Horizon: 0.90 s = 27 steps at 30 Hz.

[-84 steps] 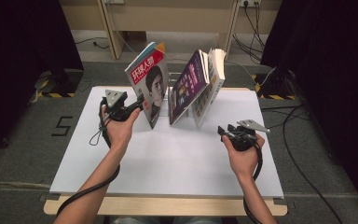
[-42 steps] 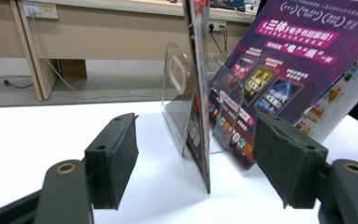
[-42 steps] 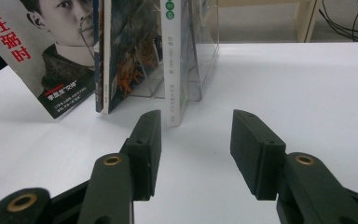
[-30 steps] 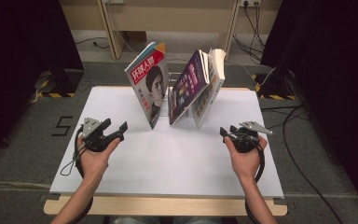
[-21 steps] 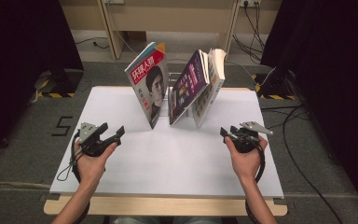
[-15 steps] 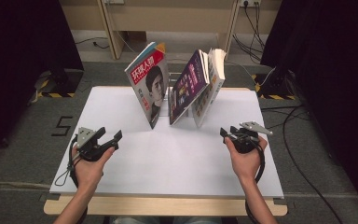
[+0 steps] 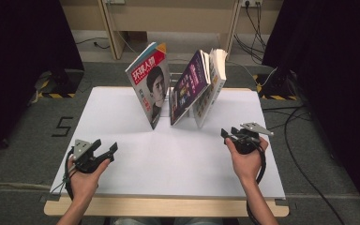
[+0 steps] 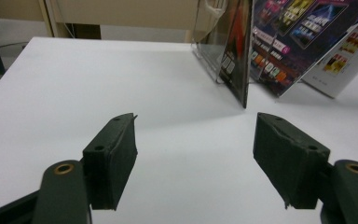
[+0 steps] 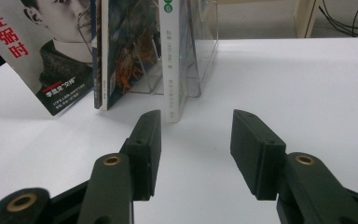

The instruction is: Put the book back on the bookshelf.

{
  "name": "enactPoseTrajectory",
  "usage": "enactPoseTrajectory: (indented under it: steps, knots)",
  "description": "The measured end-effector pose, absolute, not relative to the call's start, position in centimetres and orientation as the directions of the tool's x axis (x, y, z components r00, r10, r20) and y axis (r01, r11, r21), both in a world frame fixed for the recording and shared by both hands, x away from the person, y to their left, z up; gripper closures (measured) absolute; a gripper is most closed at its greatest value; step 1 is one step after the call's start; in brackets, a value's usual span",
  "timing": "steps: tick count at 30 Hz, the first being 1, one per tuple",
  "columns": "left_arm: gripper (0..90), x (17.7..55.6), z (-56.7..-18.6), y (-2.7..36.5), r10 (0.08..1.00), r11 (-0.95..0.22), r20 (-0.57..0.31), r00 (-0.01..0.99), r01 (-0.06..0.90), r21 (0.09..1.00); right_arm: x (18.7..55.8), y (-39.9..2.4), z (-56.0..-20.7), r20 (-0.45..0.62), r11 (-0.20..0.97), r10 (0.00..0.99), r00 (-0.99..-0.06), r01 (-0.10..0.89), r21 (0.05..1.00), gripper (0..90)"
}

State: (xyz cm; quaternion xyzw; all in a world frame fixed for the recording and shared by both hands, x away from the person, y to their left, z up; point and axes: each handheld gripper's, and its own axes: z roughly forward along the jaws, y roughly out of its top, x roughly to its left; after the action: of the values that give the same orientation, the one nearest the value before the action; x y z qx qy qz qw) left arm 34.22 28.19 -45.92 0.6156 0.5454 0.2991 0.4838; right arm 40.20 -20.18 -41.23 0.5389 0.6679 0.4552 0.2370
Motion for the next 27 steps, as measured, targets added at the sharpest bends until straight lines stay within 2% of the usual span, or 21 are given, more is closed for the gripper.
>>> enactPoseTrajectory:
  steps: [27]
  knots:
    - [29.2,33.0,-49.6,29.9,0.977,0.041,-0.124,0.171,0.424,0.905,40.3,-20.1,-41.8,0.174,0.010,0.936,-0.307,0.516,0.857,53.7]
